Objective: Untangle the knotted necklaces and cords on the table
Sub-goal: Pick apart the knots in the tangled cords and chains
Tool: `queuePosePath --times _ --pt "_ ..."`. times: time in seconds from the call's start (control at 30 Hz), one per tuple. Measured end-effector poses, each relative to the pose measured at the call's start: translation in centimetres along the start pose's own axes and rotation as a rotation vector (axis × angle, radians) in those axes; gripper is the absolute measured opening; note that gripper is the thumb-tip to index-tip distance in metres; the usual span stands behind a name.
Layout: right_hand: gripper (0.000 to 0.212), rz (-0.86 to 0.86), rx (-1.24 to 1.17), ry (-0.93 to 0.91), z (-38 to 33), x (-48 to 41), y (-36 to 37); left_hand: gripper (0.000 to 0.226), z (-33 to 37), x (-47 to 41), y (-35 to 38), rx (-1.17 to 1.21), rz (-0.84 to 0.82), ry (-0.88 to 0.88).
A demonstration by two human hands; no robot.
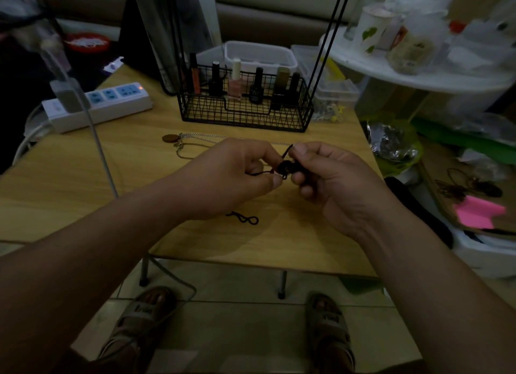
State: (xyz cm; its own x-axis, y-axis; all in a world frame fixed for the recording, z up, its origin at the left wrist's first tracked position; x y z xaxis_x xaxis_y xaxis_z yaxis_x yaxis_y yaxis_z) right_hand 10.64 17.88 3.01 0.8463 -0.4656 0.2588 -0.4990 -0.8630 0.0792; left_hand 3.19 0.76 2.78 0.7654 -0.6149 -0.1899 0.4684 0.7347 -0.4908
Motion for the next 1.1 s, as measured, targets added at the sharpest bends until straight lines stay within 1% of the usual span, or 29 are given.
queuePosePath --times 0.1,0.2,0.27,0.37,0.43,0.5,0.6,0.7,0.77,0.9,1.03,1.1 --pt "0.011 -0.027 -0.072 0.052 0.2 0.1 0.3 0.001 0.1 0.0 0.2 0.0 0.007 -0.001" --pt "0.013 -0.046 -0.046 0.067 0.3 0.2 0.2 0.005 0.1 -0.1 0.1 -0.005 0.011 0.004" --pt "0.015 -0.034 0.025 0.059 0.3 0.1 -0.1 0.005 0.0 -0.1 -0.1 -0.002 0.017 -0.009" --pt "0.013 0.05 0.231 -0.029 0.5 0.0 -0.6 0.008 -0.1 -0.1 -0.1 0.007 0.036 -0.024" --pt "0.013 0.117 0.251 -0.062 0.7 -0.1 -0.6 0.009 0.0 0.1 0.2 0.005 0.016 -0.007" --pt "0.012 0.162 0.161 -0.023 0.8 -0.1 -0.4 0.011 0.0 0.3 0.7 -0.04 -0.026 0.019" --pt "0.012 0.137 -0.041 0.121 0.8 -0.2 -0.1 0.014 -0.2 0.2 1.0 -0.162 -0.032 0.02" --pt "0.017 0.098 -0.121 0.207 0.7 -0.2 -0.2 0.013 -0.3 -0.1 0.4 -0.223 0.007 -0.003" --pt "0.021 0.105 -0.136 0.236 0.6 -0.1 -0.2 0.012 -0.3 -0.2 0.1 -0.249 0.006 0.0" --pt "0.022 0.088 -0.136 0.238 0.7 0.1 -0.1 0.015 -0.1 -0.1 0.1 -0.315 0.01 0.055" --pt "0.018 0.098 -0.239 0.195 0.4 -0.3 -0.5 0.032 -0.5 0.1 0.1 -0.438 -0.024 0.11" --pt "0.016 0.113 -0.249 0.157 0.1 -0.4 -0.8 0.031 -0.7 0.2 0.1 -0.468 -0.042 0.102"
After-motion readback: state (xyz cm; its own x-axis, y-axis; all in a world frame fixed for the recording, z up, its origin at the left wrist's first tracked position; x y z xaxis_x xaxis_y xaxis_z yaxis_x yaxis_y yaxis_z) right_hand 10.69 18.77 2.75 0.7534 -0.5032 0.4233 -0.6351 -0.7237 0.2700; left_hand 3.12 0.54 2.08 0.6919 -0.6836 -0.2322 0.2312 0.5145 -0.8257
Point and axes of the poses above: each hand's wrist, its own x-axis away from the middle knuckle, its own y-axis out of the palm, z = x × y, the point moved 2 cm from there along -x, towards the middle knuckle, and after that the axes turned 13 degrees about z, right-handed, at the moved point
